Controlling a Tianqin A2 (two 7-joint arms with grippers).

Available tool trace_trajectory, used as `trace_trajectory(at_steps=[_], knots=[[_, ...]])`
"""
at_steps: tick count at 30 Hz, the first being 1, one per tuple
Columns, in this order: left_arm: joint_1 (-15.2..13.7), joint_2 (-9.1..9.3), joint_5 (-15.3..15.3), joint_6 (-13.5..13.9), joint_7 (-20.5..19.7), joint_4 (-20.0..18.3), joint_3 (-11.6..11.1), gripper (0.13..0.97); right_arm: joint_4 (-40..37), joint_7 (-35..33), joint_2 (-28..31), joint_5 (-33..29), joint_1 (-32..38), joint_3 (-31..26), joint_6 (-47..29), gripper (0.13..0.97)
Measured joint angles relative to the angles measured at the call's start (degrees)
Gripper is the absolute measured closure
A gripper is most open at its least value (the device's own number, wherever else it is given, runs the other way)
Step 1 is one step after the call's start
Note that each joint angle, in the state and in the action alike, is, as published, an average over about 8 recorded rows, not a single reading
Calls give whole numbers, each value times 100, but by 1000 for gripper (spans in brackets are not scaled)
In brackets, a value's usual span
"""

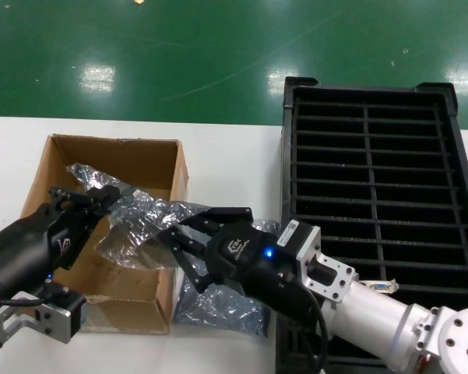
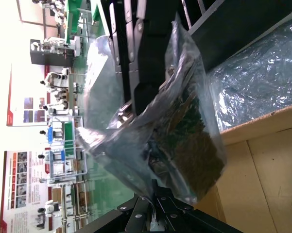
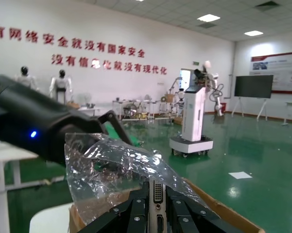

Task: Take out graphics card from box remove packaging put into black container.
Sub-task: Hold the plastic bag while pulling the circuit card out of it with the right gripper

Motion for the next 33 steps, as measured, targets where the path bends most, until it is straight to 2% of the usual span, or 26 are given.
trace_trajectory(at_steps=[18, 33], knots=[[0, 0, 0, 0, 0, 0, 0, 958, -67, 306, -221, -60, -65, -81, 323, 906], [0, 0, 0, 0, 0, -1, 0, 958, 146, -523, -190, 268, -398, 106, 30, 906]])
